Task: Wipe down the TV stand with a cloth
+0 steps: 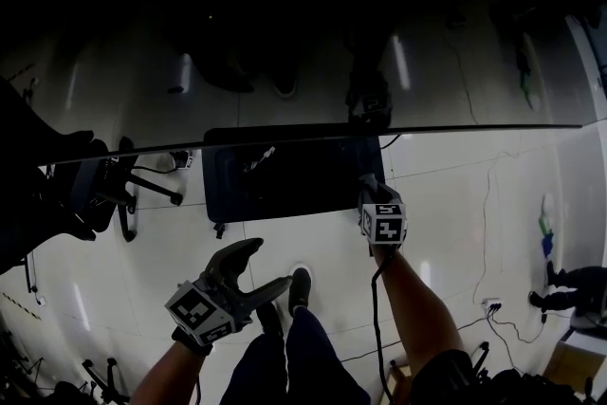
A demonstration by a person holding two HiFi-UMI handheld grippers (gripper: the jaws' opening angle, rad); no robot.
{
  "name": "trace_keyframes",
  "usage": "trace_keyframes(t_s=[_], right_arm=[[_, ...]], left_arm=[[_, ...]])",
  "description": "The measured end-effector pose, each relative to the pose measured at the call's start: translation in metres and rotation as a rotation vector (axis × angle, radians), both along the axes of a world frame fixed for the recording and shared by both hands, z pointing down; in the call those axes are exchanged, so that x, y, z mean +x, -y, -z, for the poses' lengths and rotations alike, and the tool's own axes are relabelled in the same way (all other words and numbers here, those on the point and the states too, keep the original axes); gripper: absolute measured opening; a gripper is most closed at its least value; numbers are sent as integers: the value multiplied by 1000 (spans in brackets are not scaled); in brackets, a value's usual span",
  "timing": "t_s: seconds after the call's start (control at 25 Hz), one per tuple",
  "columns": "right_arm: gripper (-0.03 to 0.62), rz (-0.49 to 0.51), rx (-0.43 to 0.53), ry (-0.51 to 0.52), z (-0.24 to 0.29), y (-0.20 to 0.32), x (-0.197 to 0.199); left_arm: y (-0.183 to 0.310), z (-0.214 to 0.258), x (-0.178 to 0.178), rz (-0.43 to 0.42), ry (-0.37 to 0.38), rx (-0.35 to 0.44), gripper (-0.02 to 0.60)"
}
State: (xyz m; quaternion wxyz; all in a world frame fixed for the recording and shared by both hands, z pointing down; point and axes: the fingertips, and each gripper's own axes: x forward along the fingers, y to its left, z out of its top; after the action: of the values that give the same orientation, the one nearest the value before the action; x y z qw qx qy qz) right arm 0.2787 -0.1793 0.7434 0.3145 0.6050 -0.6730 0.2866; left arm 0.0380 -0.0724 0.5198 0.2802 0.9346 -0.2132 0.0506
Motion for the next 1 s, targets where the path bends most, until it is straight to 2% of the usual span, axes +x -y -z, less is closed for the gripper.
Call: trace_keyframes(t_s=[0.16,0.24,0.32,0.44,0.68,0.88,1.0], right_arm=[[61,-48,-18,-8,1,1,20],[61,-38,-2,8,8,7,14],[61,20,42,68,20,21,-11],[61,155,74,154,32,50,-72],[61,405,60,144,25,105,-182],[61,485,19,77,14,136,-216],[61,537,89,37,22,152,-227]], left_arm=[[6,2,5,8,-14,0,371],[6,0,3,-1,-5,6,372],[7,-1,-1,3,-2,7,371],[9,-1,-6,22,-2,-2,371],[12,-4,-14,57,2,-7,371],[13,-9,-23,84,5,-20,371],[12,-14,-27,97,12,-31,371]])
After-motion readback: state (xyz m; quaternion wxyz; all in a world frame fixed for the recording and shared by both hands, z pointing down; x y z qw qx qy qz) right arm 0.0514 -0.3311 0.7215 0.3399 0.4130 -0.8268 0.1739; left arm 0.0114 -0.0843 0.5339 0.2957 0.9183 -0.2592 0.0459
